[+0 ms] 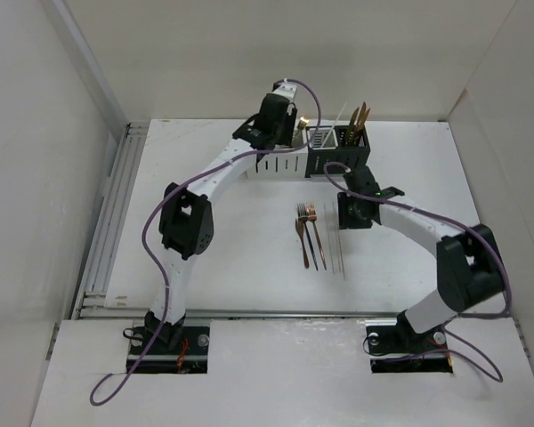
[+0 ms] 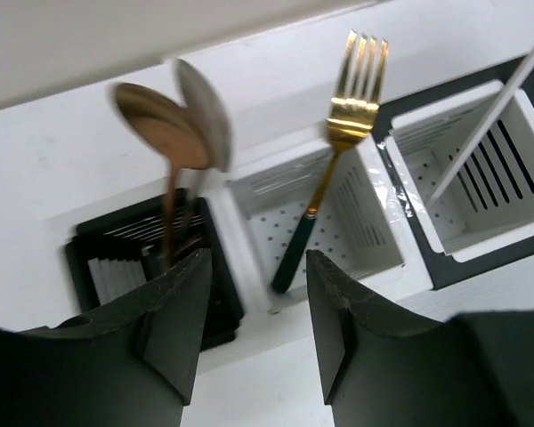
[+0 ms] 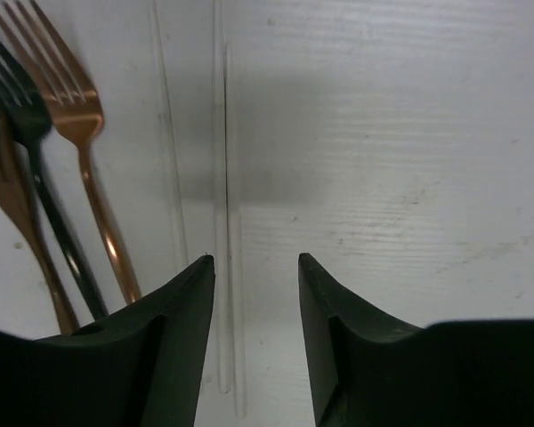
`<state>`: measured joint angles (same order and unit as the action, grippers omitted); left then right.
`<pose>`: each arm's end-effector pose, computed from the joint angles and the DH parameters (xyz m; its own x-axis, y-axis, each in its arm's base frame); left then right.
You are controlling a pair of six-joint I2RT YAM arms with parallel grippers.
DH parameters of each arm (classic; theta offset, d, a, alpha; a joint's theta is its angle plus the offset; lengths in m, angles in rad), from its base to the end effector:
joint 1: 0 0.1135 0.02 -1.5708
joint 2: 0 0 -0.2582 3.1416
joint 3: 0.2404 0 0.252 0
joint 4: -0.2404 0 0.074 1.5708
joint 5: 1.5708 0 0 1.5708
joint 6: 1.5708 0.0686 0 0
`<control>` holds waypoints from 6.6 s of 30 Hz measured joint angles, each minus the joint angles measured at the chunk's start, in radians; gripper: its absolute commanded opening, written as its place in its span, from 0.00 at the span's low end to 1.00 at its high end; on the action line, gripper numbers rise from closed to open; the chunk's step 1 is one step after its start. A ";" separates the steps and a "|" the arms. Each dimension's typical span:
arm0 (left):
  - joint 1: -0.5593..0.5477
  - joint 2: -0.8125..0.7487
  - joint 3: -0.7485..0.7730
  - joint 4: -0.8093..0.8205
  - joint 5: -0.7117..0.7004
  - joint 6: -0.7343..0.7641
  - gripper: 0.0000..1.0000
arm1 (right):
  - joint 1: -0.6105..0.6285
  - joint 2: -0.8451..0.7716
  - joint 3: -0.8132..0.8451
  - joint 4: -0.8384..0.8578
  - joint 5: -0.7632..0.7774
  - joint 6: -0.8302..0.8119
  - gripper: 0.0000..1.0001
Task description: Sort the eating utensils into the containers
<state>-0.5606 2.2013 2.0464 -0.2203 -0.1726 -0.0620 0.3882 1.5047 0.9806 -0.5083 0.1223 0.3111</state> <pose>0.4763 -0.2851 0.2917 -0.3338 0.1375 -0.9325 0.3685 0.9296 0.0052 0.2973 0.1125 0.1786 -0.8538 -0.0209 -0.5202 -0.0593 0.9966 0.0572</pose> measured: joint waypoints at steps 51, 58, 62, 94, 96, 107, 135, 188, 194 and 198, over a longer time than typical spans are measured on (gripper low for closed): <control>0.143 -0.919 -0.868 -0.019 0.047 0.282 1.00 | 0.022 0.109 0.006 -0.090 -0.023 0.045 0.35; 0.045 -1.133 -1.204 0.130 0.199 0.363 1.00 | 0.019 0.153 0.012 -0.085 -0.034 0.044 0.34; 0.046 -1.064 -1.152 0.170 0.192 0.336 1.00 | 0.019 0.156 0.012 -0.086 -0.033 0.045 0.34; 0.122 -0.889 -1.100 0.169 0.077 -0.061 0.87 | 0.025 -0.156 0.258 0.003 0.305 -0.035 0.00; 0.123 -0.889 -1.104 0.167 0.069 -0.095 0.88 | 0.025 -0.160 0.292 0.098 0.325 -0.070 0.00; 0.123 -0.884 -1.111 0.169 0.070 -0.115 0.90 | 0.023 0.354 0.760 0.634 0.381 -0.200 0.00; 0.123 -0.869 -1.135 0.169 0.067 -0.097 0.83 | 0.046 0.014 0.335 0.631 0.268 -0.042 0.60; 0.115 -0.886 -1.205 0.171 0.111 -0.074 0.85 | 0.094 -0.098 0.359 0.400 0.318 -0.039 0.00; 0.115 -0.858 -1.186 0.165 0.095 -0.065 0.85 | 0.043 0.296 0.620 0.715 0.371 -0.069 0.00; 0.115 -0.844 -1.178 0.164 0.085 -0.061 0.85 | 0.025 0.499 0.710 0.779 0.388 -0.079 0.00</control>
<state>-0.4454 1.3571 0.8680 -0.0566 -0.0879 -0.1234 0.4129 2.0041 1.6901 0.2707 0.5106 0.2321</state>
